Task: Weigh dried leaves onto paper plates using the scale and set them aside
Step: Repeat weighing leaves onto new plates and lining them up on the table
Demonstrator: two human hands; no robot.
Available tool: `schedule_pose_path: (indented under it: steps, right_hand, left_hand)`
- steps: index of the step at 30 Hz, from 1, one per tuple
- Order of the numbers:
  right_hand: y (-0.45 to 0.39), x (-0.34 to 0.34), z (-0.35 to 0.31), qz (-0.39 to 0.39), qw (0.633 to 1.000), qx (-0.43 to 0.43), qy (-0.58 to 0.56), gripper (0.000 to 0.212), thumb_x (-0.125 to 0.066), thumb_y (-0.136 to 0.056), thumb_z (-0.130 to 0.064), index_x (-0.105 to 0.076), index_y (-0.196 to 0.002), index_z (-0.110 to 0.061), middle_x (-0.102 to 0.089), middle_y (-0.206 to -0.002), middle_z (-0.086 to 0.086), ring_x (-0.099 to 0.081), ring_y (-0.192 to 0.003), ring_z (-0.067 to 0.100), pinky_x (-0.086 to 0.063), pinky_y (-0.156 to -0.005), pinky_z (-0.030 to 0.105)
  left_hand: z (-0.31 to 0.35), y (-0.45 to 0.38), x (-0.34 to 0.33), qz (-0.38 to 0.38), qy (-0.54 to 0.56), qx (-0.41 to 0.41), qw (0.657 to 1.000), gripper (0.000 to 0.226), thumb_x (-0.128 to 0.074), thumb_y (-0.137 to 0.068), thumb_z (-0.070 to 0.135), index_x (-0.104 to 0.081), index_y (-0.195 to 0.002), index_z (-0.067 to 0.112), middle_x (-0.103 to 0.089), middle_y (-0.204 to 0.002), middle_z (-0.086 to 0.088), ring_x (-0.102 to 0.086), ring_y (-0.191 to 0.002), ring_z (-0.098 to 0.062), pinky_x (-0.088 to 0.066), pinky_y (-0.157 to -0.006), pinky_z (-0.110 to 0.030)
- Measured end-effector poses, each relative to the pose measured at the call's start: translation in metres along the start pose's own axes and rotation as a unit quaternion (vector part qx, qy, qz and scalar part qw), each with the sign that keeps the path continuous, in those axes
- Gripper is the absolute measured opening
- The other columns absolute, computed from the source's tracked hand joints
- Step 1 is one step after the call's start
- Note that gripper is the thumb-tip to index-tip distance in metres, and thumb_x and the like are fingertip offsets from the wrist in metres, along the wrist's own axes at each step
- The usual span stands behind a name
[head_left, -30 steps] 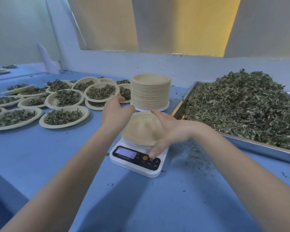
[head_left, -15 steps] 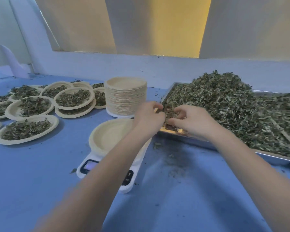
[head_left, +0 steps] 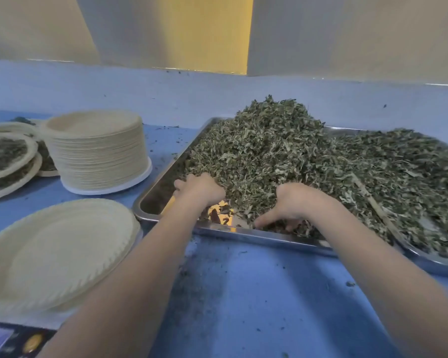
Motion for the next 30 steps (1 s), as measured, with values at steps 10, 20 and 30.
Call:
schedule_pose_path:
  steps: [10, 20, 30]
  right_hand:
    - [-0.037, 0.003, -0.02, 0.049, 0.983, 0.171, -0.041, 0.124, -0.085, -0.054, -0.052, -0.012, -0.151, -0.027, -0.027, -0.152, 0.009, -0.035, -0.134, 0.027, -0.036, -0.107, 0.04]
    - [-0.048, 0.0, -0.037, 0.051, 0.976, 0.191, -0.09, 0.074, -0.087, -0.059, -0.028, -0.056, -0.126, -0.02, -0.065, -0.098, -0.005, -0.057, -0.073, 0.002, -0.04, -0.055, 0.008]
    - [-0.001, 0.044, -0.06, 0.136, 0.967, 0.186, -0.105, 0.029, -0.083, -0.066, -0.023, -0.059, -0.081, -0.017, -0.064, -0.073, 0.001, -0.058, -0.062, 0.012, -0.041, -0.048, 0.021]
  left_hand:
    - [0.019, -0.011, 0.018, -0.097, 0.044, -0.115, 0.988, 0.094, -0.06, -0.075, 0.005, -0.009, -0.152, 0.027, -0.025, -0.151, -0.014, -0.048, -0.118, -0.028, -0.048, -0.091, -0.04]
    - [0.035, -0.001, 0.005, -0.146, -0.002, -0.159, 0.976, 0.086, -0.078, -0.068, 0.002, -0.034, -0.142, 0.005, -0.051, -0.133, -0.015, -0.054, -0.11, -0.032, -0.047, -0.086, -0.04]
    - [0.037, 0.036, 0.05, -0.03, -0.018, -0.21, 0.977, 0.064, -0.071, -0.078, 0.003, -0.039, -0.133, -0.001, -0.052, -0.125, -0.014, -0.054, -0.108, -0.03, -0.047, -0.081, -0.035]
Point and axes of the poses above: each hand's wrist, its own y-axis away from the middle knuckle, its own x-axis out of the back of the hand, z = x × y, the point moved 3 cm from there along -y, towards the middle knuckle
